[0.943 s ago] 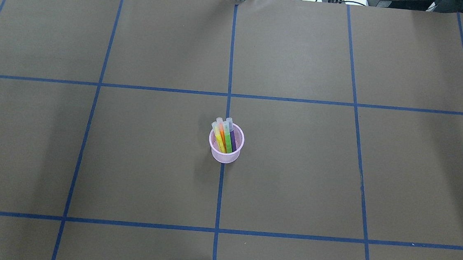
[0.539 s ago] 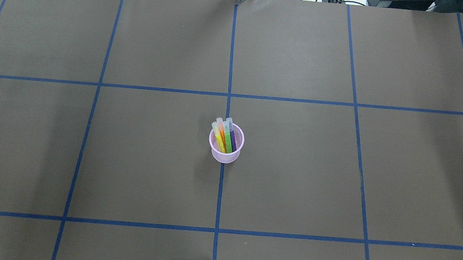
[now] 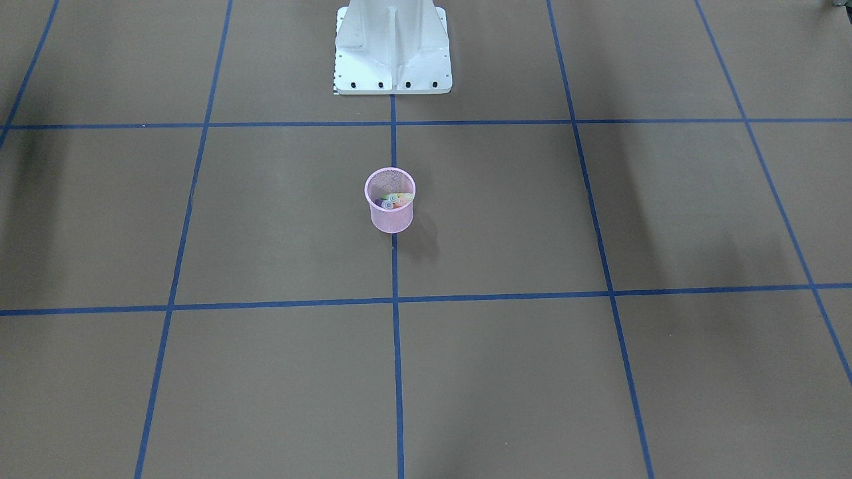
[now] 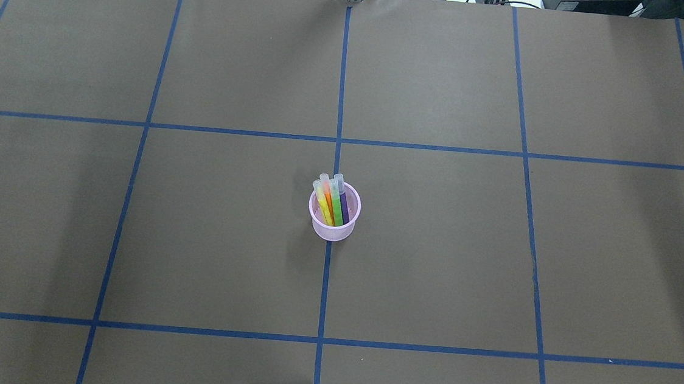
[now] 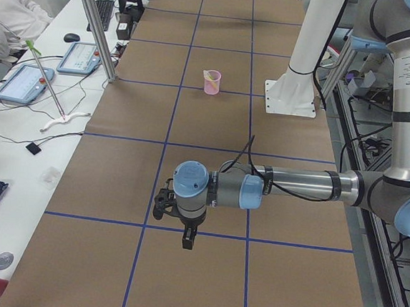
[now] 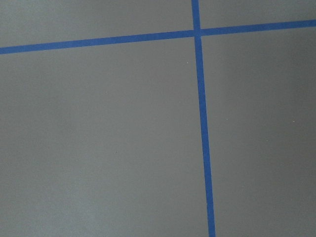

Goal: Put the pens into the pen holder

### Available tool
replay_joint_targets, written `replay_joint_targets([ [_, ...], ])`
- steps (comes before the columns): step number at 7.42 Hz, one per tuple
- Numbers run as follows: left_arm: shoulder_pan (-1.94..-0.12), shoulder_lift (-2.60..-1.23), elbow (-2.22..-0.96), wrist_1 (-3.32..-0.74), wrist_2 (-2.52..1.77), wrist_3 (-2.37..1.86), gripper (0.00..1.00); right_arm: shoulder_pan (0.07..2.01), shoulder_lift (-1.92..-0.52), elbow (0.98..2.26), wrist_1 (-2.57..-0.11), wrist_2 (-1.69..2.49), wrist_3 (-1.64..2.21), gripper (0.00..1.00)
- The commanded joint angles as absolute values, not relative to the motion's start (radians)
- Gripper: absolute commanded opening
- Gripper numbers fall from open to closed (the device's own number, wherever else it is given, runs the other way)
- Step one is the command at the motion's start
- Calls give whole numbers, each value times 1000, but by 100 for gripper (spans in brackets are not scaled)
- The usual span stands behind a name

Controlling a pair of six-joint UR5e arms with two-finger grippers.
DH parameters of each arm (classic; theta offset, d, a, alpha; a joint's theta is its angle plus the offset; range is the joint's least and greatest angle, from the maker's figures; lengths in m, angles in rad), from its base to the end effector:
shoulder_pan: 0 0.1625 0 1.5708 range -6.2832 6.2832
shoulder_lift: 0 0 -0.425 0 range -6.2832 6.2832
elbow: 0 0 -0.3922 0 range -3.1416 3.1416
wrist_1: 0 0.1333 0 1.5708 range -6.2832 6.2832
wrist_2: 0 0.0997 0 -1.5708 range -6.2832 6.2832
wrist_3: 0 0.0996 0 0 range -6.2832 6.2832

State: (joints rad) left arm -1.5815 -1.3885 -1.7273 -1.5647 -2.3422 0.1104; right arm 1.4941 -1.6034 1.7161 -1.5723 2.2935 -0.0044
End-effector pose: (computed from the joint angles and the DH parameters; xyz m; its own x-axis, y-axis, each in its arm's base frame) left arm -0.0683 -0.4117 0.6651 0.7135 0.0804 -0.6961 -0.0683 0.9966 0.0451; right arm 0.0302 -0.4870 0.6063 0.7419 -0.1350 0.6568 0.0794 0.9903 0.1139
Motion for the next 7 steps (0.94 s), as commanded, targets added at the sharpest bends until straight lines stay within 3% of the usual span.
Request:
replay_joint_targets([
  [1, -1582, -1384, -1727, -1566, -2342, 110, 100, 1494, -1606, 1713, -1572, 2293, -6, 100],
  [7, -1582, -1384, -1729, -1566, -2342, 109, 100, 1494, -1615, 1709, -1572, 2295, -2, 100],
])
